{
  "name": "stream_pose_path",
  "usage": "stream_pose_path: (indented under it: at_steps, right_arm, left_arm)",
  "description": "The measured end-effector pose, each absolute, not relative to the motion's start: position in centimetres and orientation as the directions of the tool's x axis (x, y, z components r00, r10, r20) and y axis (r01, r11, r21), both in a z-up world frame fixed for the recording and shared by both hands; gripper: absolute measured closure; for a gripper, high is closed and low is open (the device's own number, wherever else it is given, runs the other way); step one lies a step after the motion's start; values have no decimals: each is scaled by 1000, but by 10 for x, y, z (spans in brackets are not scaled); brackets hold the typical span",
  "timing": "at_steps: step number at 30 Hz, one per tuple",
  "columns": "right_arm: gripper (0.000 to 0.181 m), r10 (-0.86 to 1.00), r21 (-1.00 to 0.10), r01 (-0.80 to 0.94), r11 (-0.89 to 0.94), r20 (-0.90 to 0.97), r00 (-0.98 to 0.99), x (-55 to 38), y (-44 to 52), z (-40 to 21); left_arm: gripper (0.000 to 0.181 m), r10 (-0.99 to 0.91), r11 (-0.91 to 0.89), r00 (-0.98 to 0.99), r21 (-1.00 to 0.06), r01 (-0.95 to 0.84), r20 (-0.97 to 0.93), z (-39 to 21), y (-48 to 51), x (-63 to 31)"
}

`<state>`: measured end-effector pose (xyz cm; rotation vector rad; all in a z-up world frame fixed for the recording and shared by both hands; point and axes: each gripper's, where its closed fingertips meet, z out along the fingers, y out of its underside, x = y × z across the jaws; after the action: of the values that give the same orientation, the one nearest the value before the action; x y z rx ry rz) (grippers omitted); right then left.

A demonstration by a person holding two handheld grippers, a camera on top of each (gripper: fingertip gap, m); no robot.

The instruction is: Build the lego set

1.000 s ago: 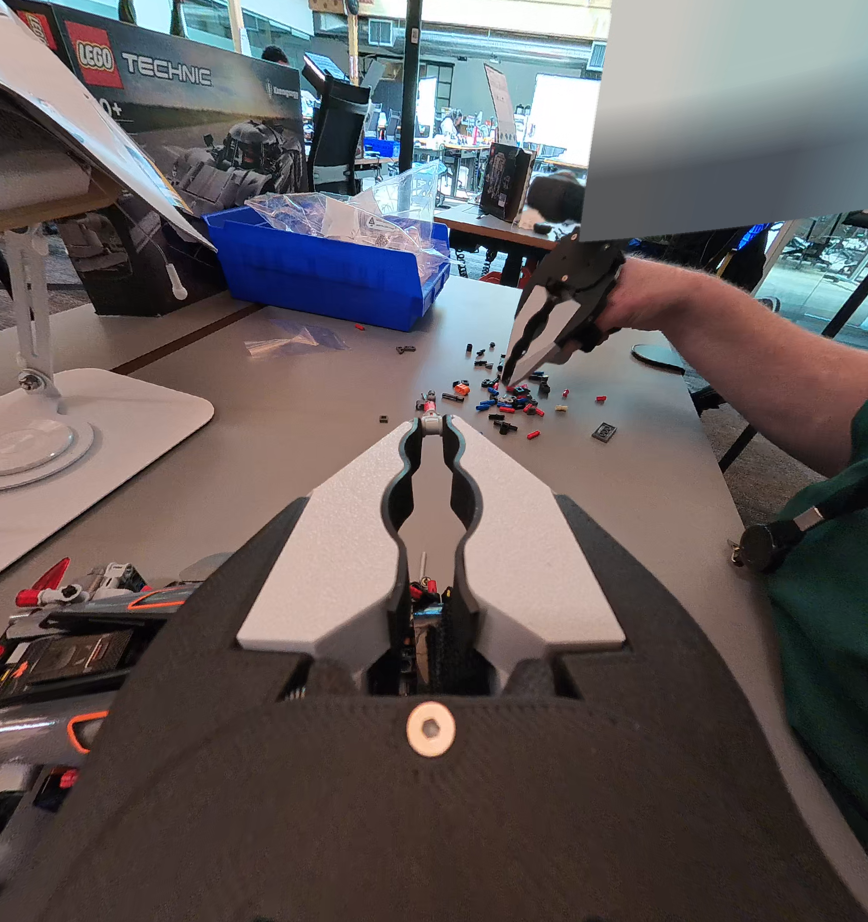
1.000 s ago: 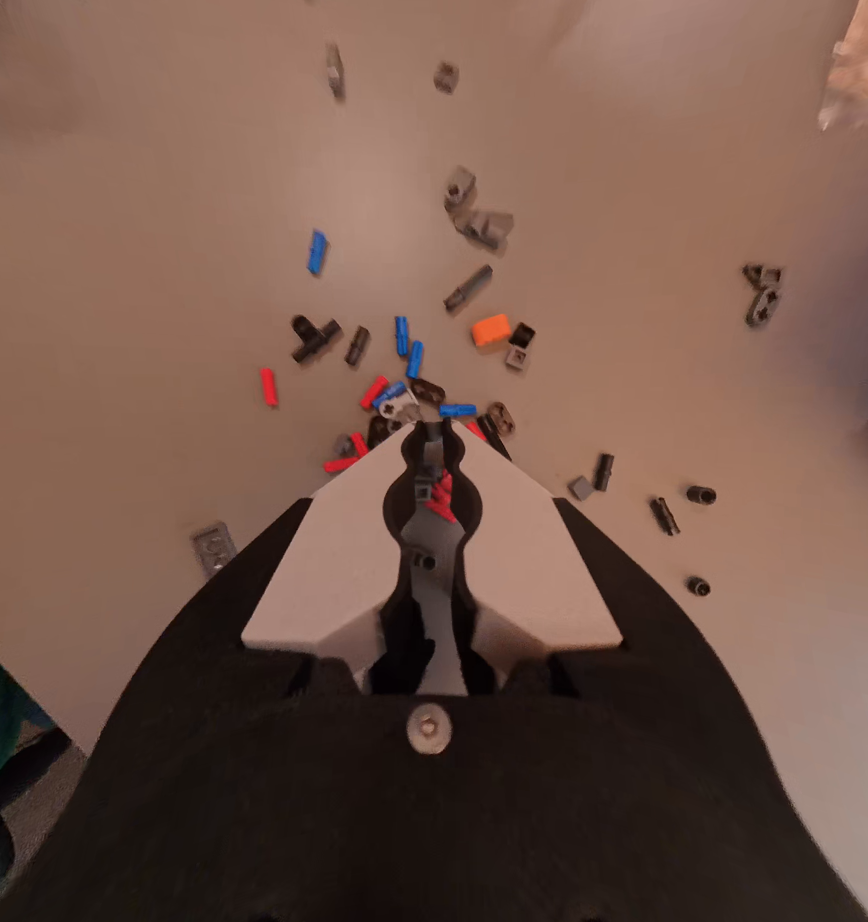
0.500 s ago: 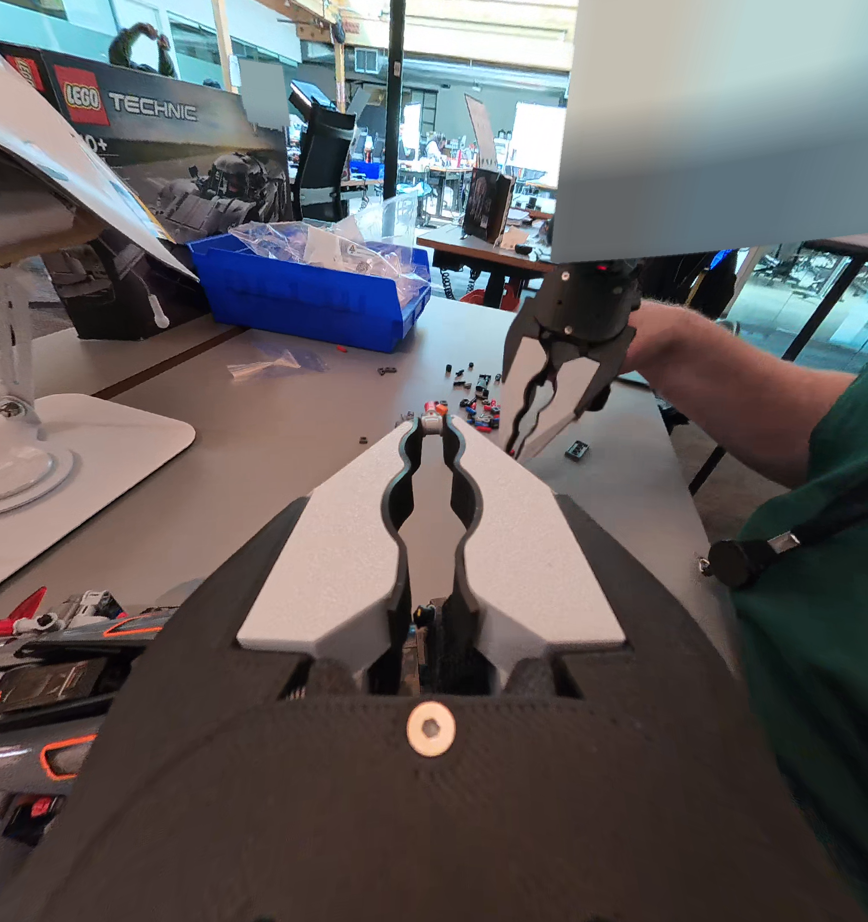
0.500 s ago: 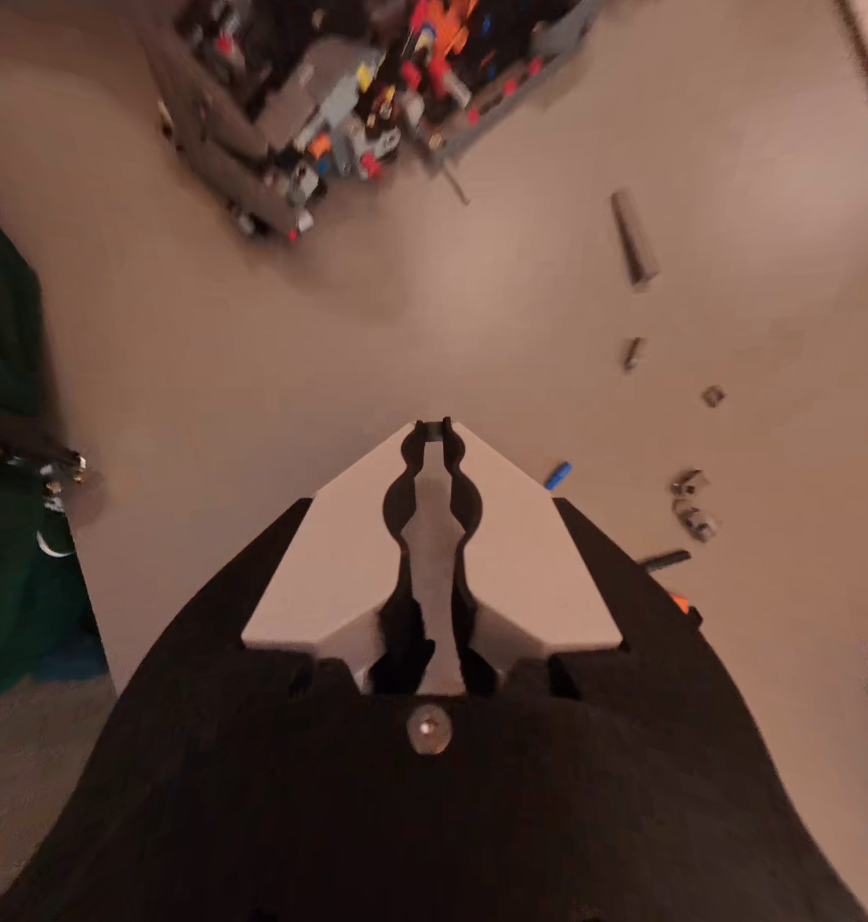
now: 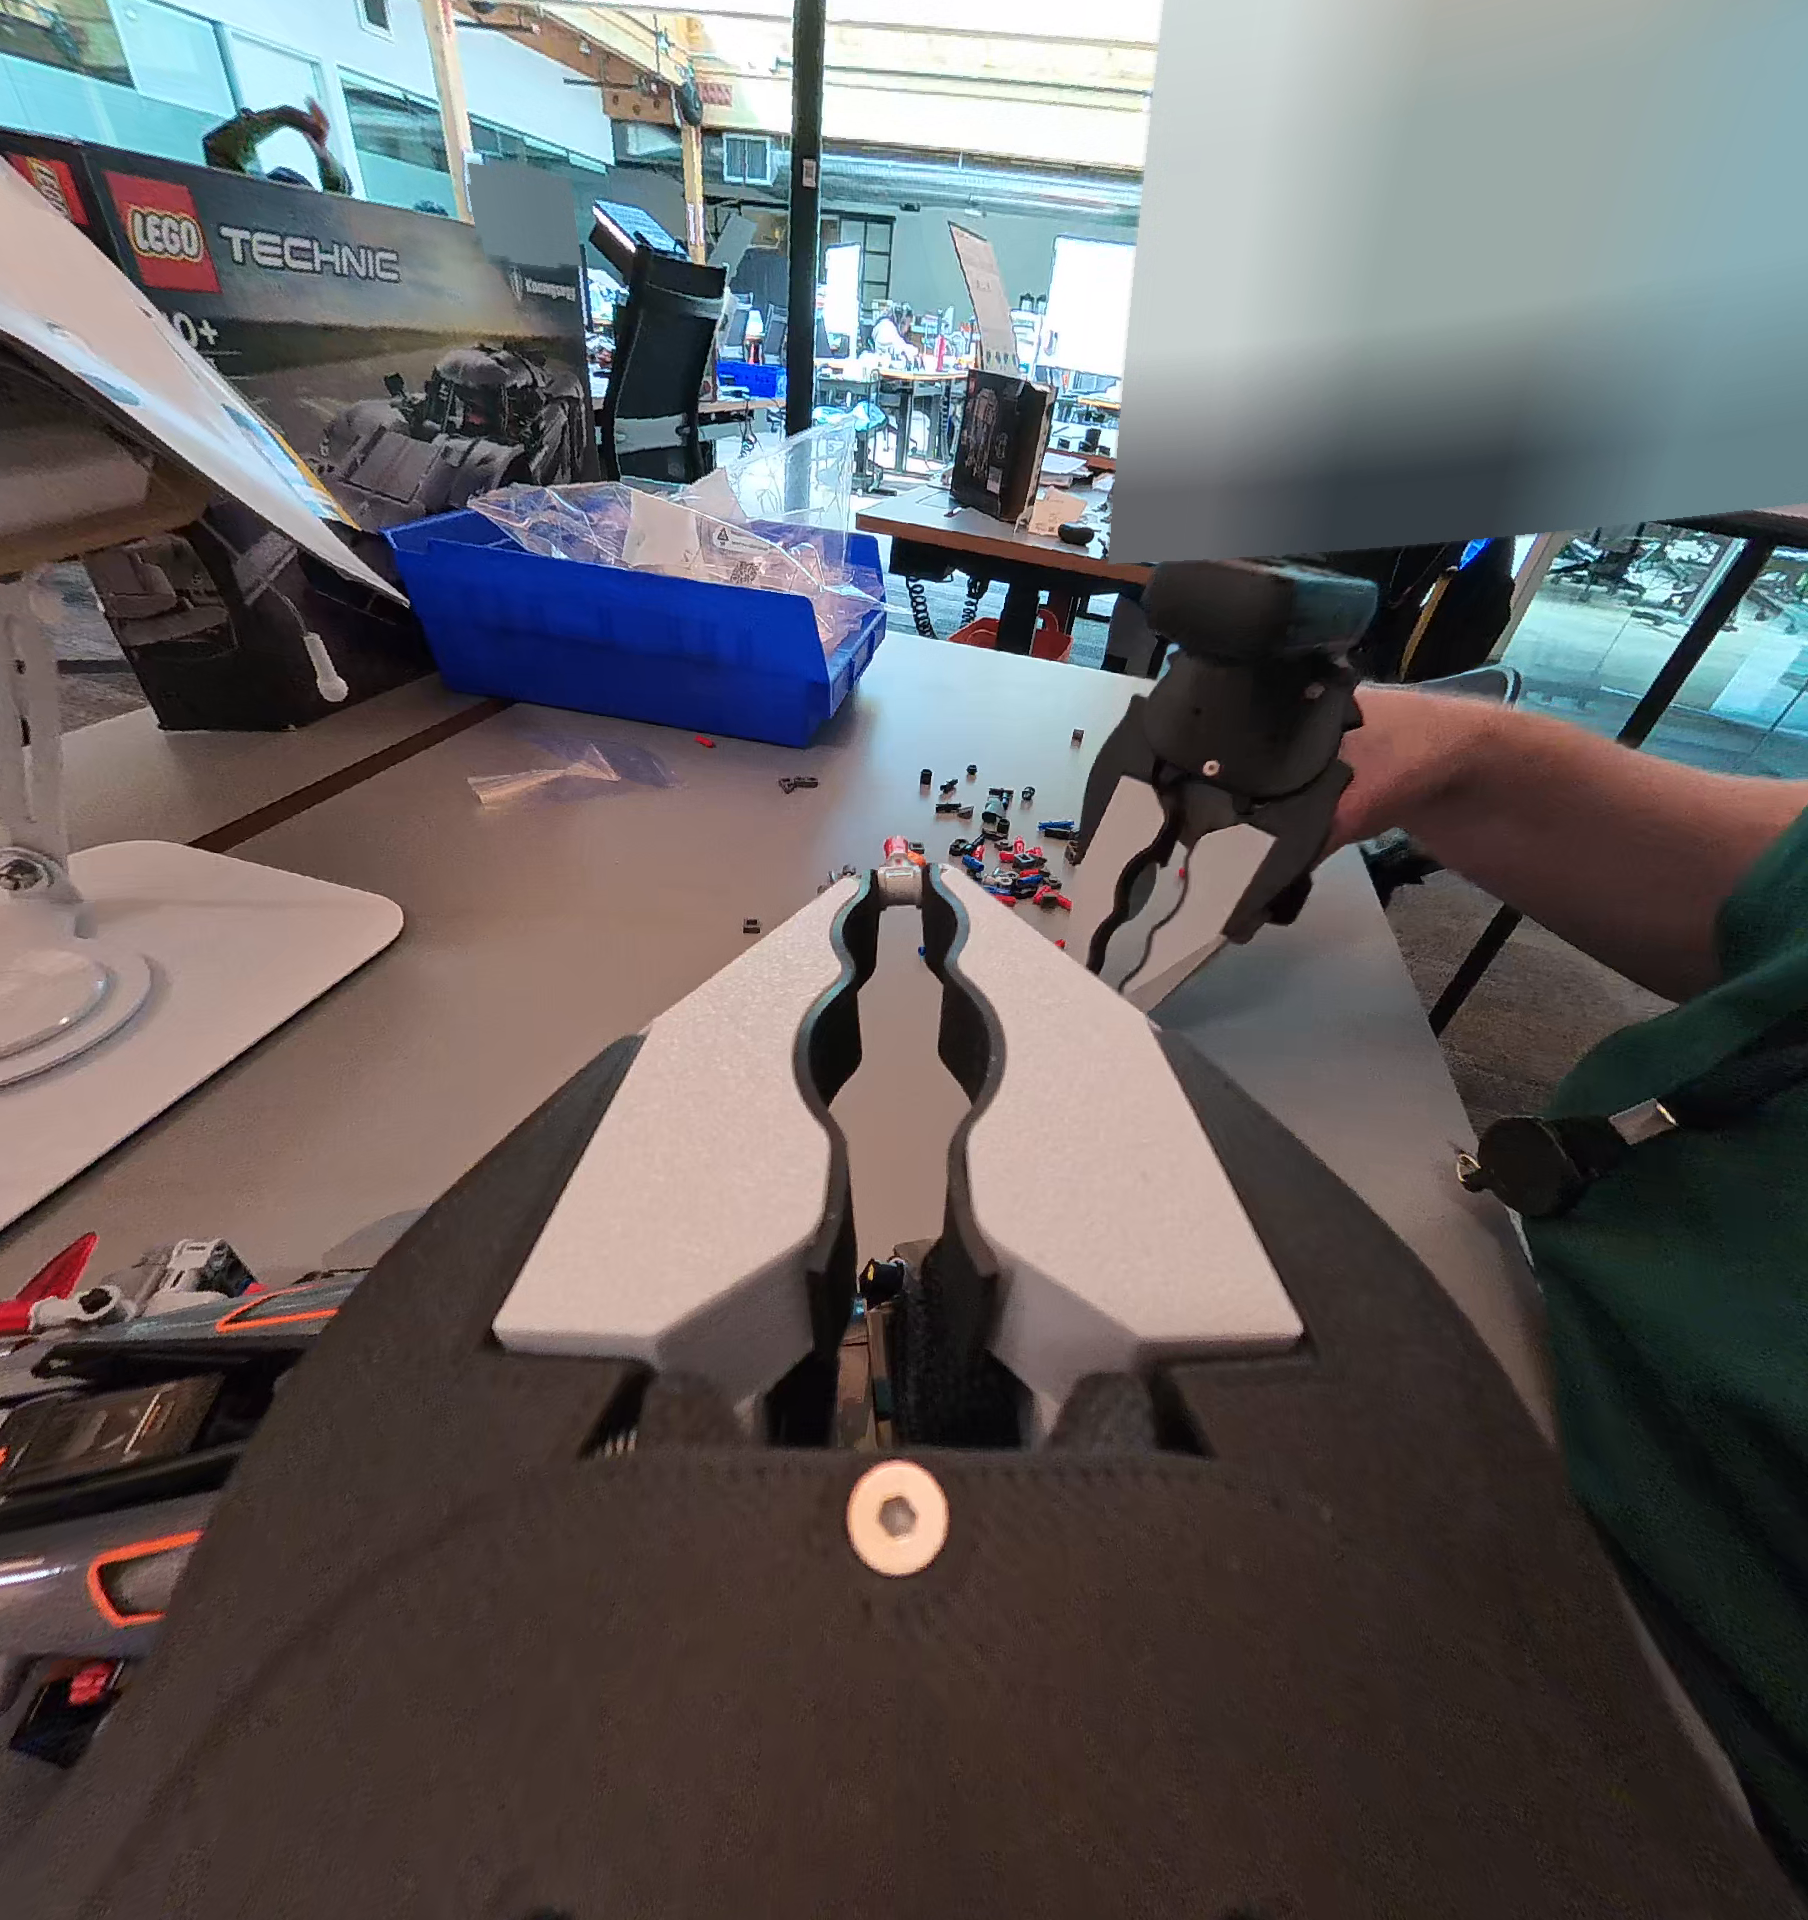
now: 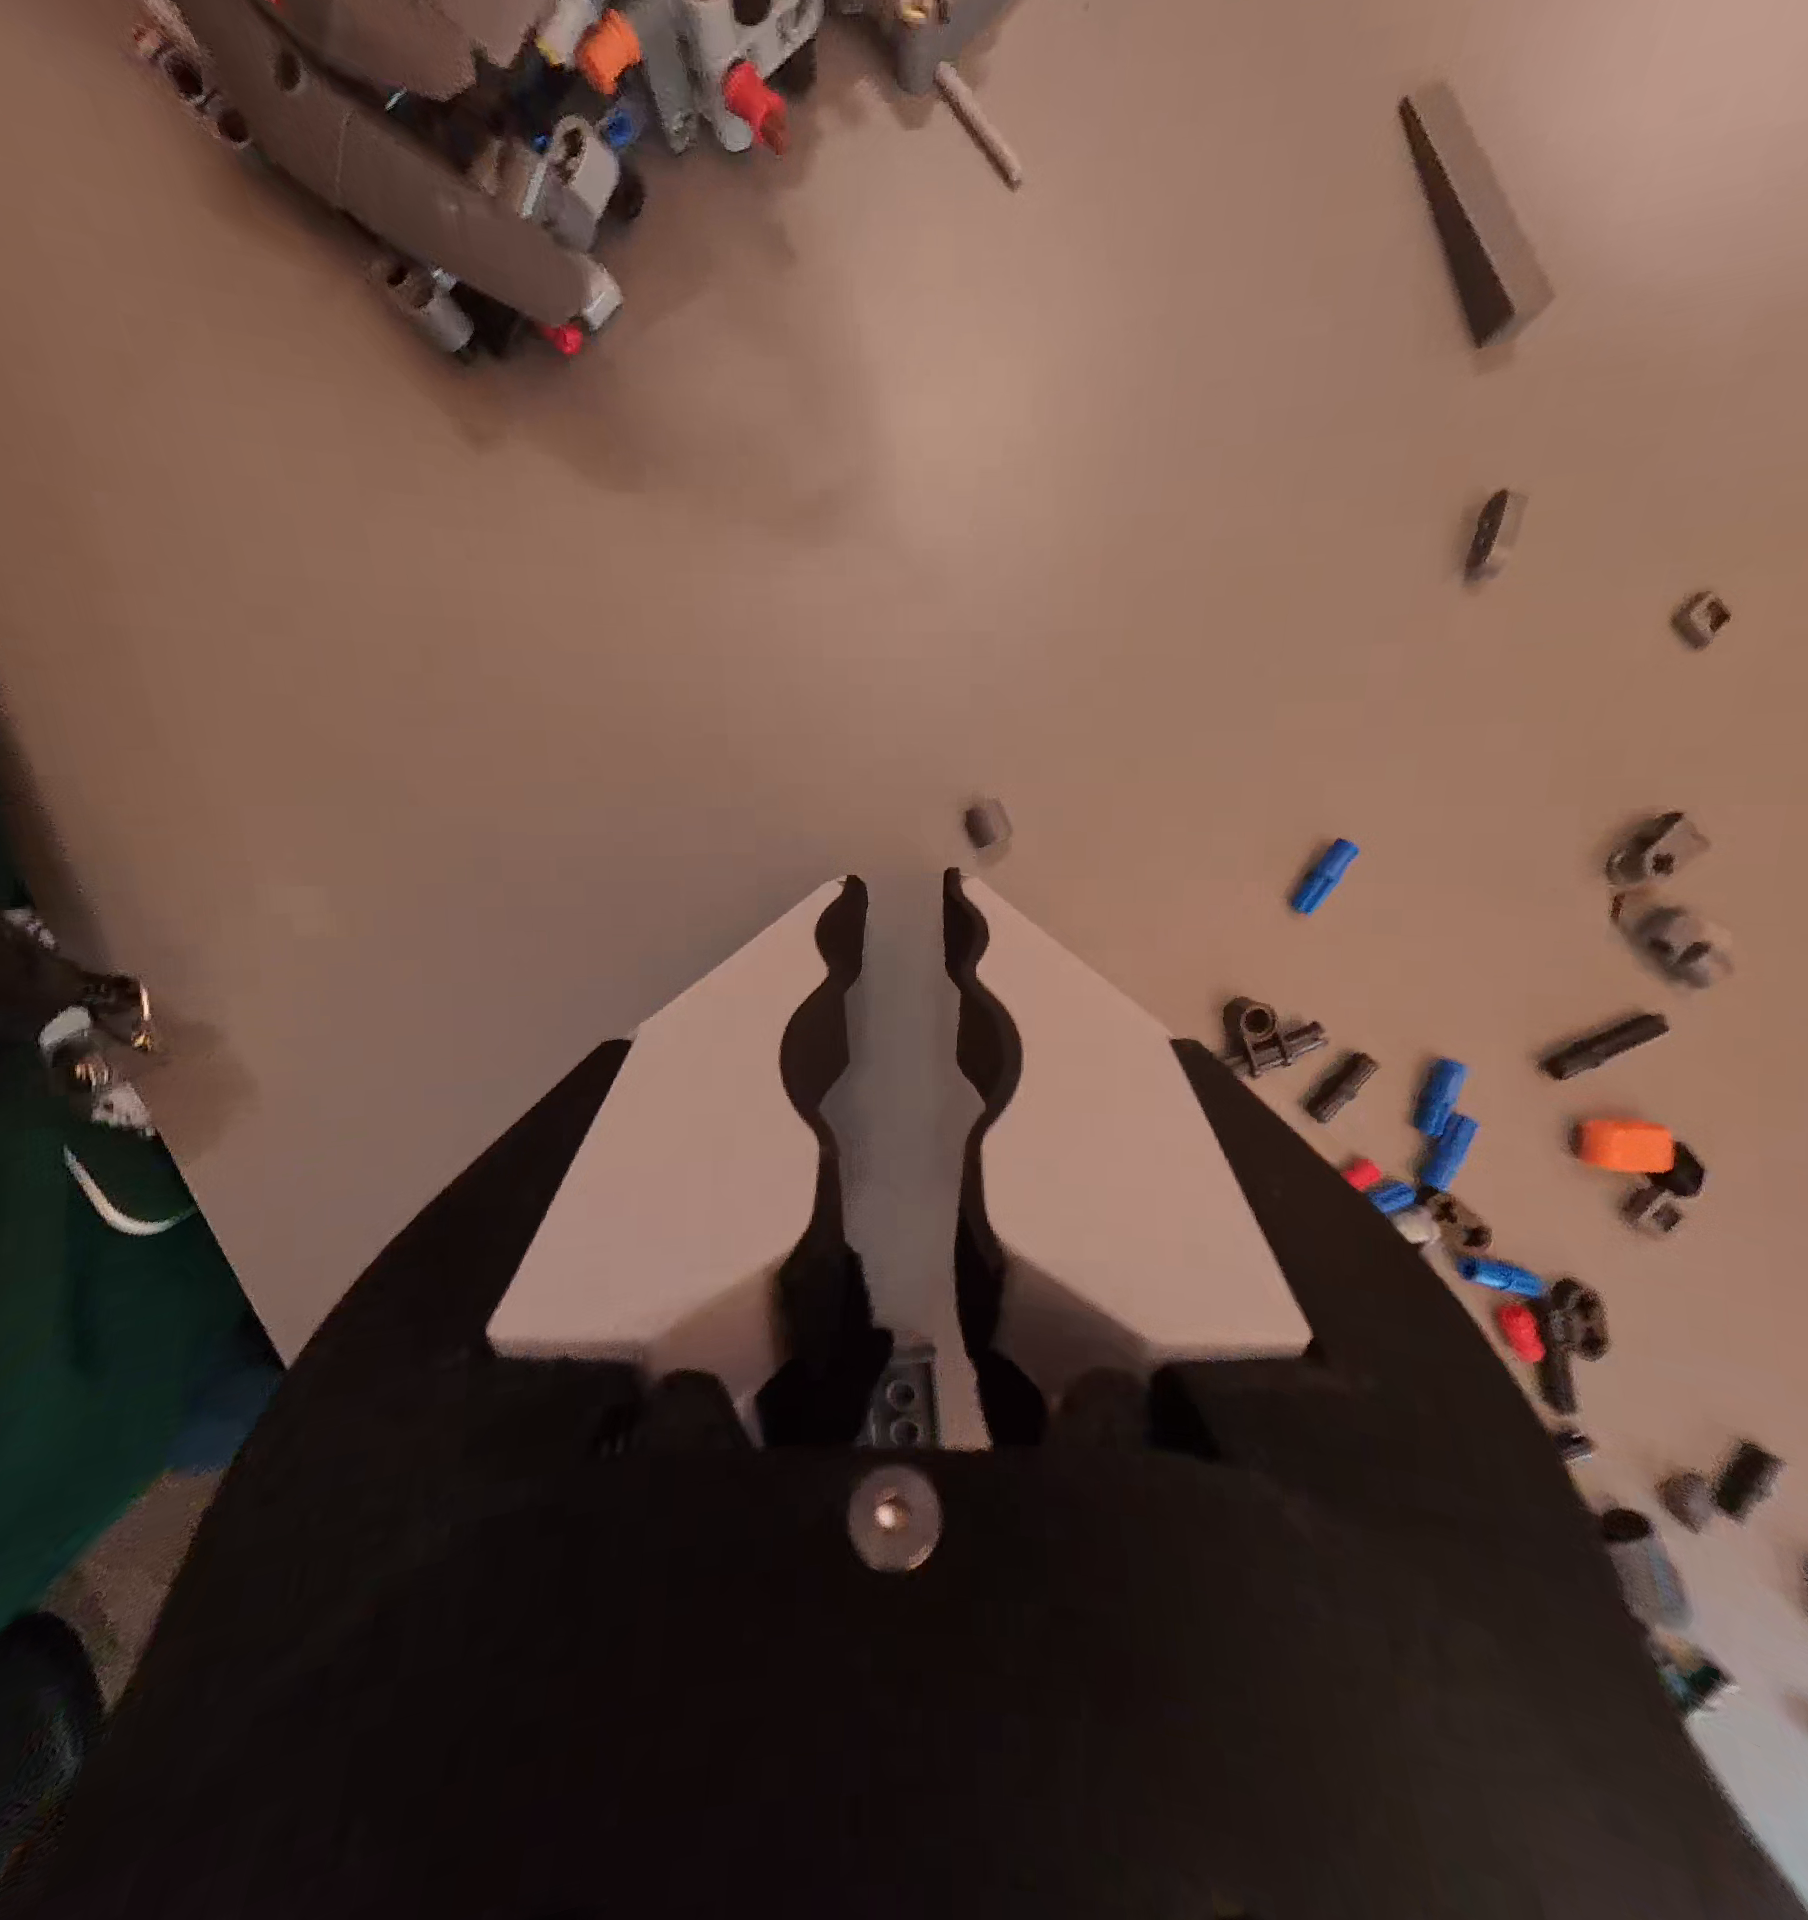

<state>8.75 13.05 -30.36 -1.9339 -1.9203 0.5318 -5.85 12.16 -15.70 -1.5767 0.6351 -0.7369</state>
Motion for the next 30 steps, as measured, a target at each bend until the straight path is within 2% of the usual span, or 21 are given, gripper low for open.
stream_pose_path:
  at_steps: [1,4,10,14,17,19,24,27,30]
  right_arm:
    - [169,998,-510,858,-67,-28,61,87,134,-306]
    - [157,982,-540,822,-180,-58,178,83,138,-305]
    - [160,917,-591,711,-380,-136,376,67,145,-308]
    - [160,903,-610,700,-372,-64,425,67,153,-309]
    - [162,928,-606,731,-314,-35,370,64,153,-310]
    - [171,945,-613,739,-279,-38,325,64,154,-310]
    - [181,962,-627,742,-237,-43,270,64,157,-310]
    - [159,964,-635,736,-236,-59,258,61,159,-309]
    - [159,983,-634,759,-152,-16,184,58,160,-309]
  left_arm:
    - [176,-756,-126,647,-992,10,102,-156,121,-59]
    - [176,-757,-119,646,-993,12,99,-154,119,-59]
    - [176,-761,-103,642,-995,21,92,-149,116,-59]
    - [176,-764,-101,638,-994,31,97,-147,115,-60]
    - [176,-767,-103,635,-994,30,98,-148,115,-59]
    - [176,-768,-101,634,-994,29,97,-147,114,-59]
    - [176,-763,-104,638,-994,34,102,-148,115,-61]
    - [176,-764,-112,637,-993,31,107,-150,116,-60]
    - [176,-765,-120,635,-992,27,110,-153,117,-59]
